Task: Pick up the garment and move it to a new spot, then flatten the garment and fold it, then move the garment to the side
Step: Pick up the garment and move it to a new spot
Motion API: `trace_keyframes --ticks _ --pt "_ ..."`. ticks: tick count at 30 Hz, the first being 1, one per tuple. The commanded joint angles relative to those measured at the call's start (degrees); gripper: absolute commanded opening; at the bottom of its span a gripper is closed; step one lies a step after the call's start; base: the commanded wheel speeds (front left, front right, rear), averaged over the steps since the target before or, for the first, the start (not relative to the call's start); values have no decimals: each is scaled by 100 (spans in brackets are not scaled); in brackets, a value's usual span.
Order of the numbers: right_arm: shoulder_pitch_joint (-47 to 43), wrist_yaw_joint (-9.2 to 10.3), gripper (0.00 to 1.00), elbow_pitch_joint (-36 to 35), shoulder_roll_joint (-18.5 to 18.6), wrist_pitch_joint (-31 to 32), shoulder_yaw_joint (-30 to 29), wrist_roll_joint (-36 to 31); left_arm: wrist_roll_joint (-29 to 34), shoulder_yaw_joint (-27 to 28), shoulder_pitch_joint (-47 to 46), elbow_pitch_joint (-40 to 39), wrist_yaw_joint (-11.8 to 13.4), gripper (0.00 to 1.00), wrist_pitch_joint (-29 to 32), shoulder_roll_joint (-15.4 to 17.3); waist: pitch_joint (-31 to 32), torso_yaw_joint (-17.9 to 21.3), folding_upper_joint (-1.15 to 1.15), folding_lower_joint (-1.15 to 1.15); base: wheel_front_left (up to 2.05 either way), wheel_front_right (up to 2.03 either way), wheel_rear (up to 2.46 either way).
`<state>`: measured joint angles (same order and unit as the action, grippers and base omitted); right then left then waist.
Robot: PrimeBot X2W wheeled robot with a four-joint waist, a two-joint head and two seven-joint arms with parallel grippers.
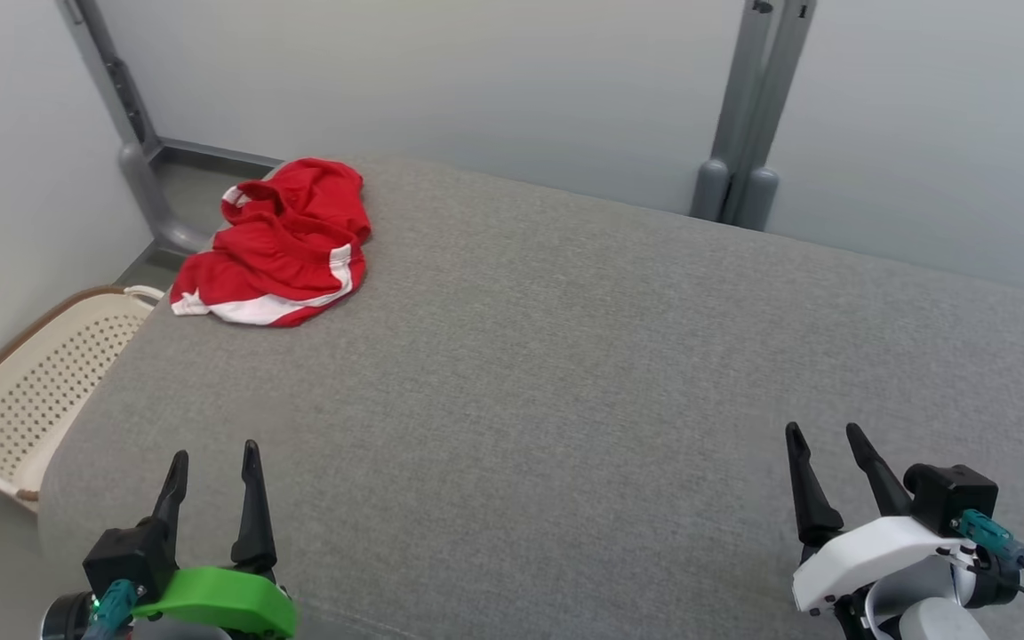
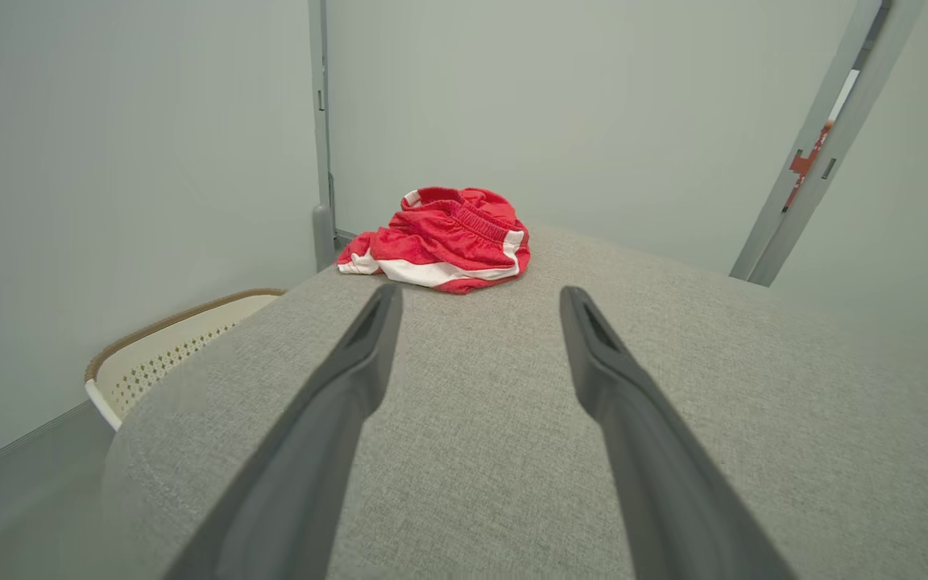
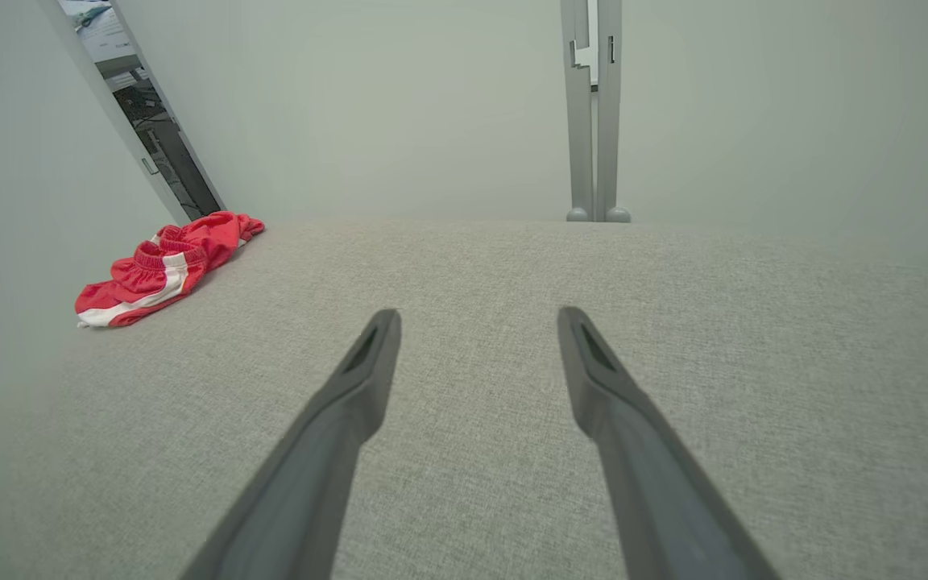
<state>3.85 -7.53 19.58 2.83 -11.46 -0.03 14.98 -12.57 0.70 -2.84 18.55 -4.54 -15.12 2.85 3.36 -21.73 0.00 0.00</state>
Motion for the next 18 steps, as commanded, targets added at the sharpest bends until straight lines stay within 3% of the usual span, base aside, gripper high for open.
trace_keyframes --ticks 1,18 --pt "0 8 100 32 12 -25 24 35 59 35 94 -24 -12 100 -1 12 55 -364 0 0 0 0 0" --pt "65 8 100 -10 15 -13 239 -185 -34 130 81 17 44 100 -1 11 -8 -603 0 0 0 0 0"
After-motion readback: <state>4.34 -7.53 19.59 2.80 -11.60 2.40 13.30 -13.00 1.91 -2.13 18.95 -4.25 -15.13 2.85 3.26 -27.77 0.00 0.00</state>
